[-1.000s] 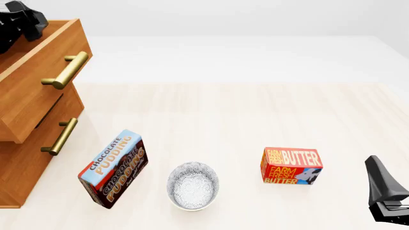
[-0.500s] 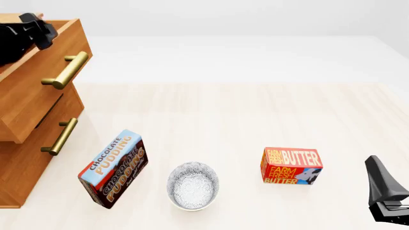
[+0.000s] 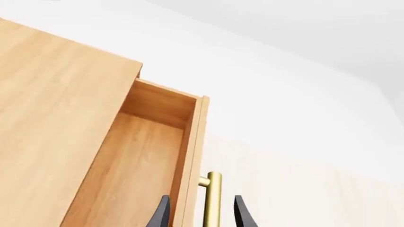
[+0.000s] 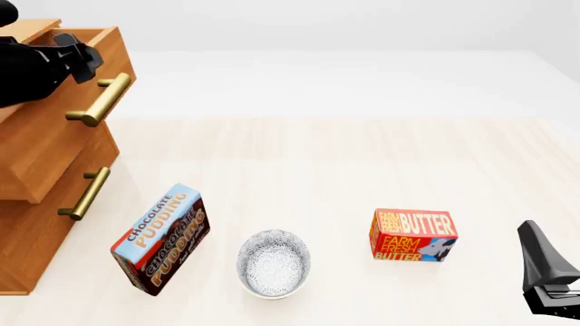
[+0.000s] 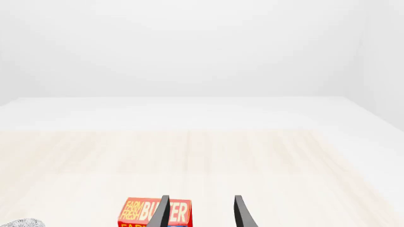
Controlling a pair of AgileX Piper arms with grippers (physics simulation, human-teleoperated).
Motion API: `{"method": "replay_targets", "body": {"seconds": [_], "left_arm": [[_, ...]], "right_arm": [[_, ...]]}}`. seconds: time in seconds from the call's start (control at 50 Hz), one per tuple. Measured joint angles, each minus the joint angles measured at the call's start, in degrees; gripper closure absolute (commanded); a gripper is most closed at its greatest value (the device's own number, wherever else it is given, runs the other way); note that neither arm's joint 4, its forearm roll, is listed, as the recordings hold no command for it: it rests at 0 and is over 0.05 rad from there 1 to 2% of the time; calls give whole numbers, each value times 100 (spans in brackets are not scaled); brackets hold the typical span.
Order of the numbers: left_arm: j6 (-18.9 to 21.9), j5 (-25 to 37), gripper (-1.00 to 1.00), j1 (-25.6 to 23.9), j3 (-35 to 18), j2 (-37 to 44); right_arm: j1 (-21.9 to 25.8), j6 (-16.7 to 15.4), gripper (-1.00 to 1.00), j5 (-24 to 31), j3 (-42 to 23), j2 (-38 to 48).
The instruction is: Put the bowl in the top drawer of the cabinet.
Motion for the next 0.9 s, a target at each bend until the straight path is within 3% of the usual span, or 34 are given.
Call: {"method": "replay_targets", "body": {"seconds": [0.42,0.9], "left_arm": [[-89,21,-100,-388,31,-21],[-519,-35,-100,-914,11,7]], "right_arm": [[0,0,-100,0,0,0],[0,0,-100,0,0,0]]}}
